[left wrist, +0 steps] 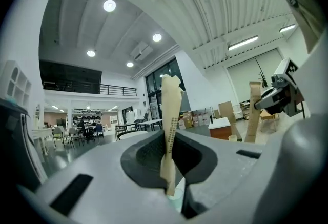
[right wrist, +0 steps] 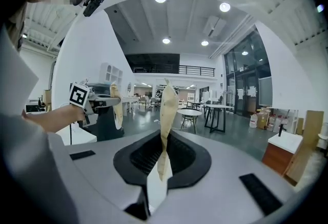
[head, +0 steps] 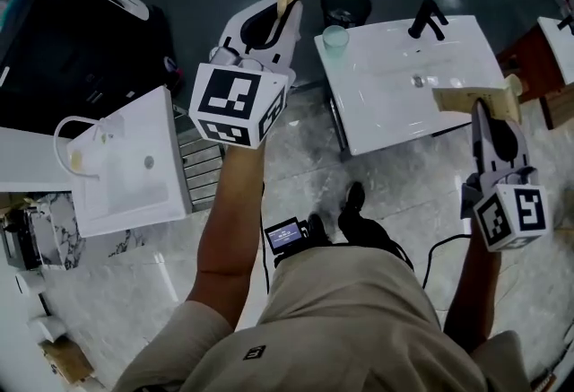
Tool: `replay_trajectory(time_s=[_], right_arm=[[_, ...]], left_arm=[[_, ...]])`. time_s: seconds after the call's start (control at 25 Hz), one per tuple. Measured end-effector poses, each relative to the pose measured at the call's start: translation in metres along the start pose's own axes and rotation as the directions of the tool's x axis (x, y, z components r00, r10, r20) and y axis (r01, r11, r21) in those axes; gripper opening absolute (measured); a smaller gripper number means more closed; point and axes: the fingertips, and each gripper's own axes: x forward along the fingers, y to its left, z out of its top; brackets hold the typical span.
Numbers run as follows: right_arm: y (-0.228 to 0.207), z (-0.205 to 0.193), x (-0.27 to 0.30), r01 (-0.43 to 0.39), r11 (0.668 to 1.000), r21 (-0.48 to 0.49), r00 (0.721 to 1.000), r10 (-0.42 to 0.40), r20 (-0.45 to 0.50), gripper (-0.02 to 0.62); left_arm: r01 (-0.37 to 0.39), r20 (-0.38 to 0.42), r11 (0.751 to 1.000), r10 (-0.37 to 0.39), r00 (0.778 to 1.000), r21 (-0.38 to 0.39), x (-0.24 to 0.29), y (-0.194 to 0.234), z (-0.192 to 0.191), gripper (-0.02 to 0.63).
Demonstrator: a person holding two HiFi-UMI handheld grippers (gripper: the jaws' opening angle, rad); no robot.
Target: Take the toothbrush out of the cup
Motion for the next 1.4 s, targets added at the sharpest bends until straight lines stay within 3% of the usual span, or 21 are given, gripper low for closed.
replay_trajectory(time_s=[0.28, 0.48, 0.84, 1.4], right_arm=[[0.026, 0.027, -0.033, -0.027, 1.000, -0.013, 0.998, 0.028, 0.057, 0.026], [0.038, 0.045, -0.053, -0.043, 0.999, -0.019, 0.994, 0.045, 0.097, 0.026], [0.053, 0.051, -0.091, -0.062, 0.998, -0.019, 0.989, 0.064, 0.132, 0.025], [0.059, 0.041, -0.121, -0.072, 0.997, -0.034, 0.989, 0.076, 0.125, 0.023]], left_arm=[[0.030, 0.050, 0.997, -0.034, 0.998, 0.070, -0.078, -0.022, 0.049, 0.026], [0.027, 0.058, 0.997, -0.031, 0.998, 0.073, -0.127, -0.037, 0.067, 0.026], [0.035, 0.034, 0.998, -0.036, 0.999, 0.043, -0.182, -0.073, 0.064, 0.026], [0.056, 0.001, 0.998, -0.056, 0.998, 0.022, -0.200, -0.103, 0.049, 0.026]])
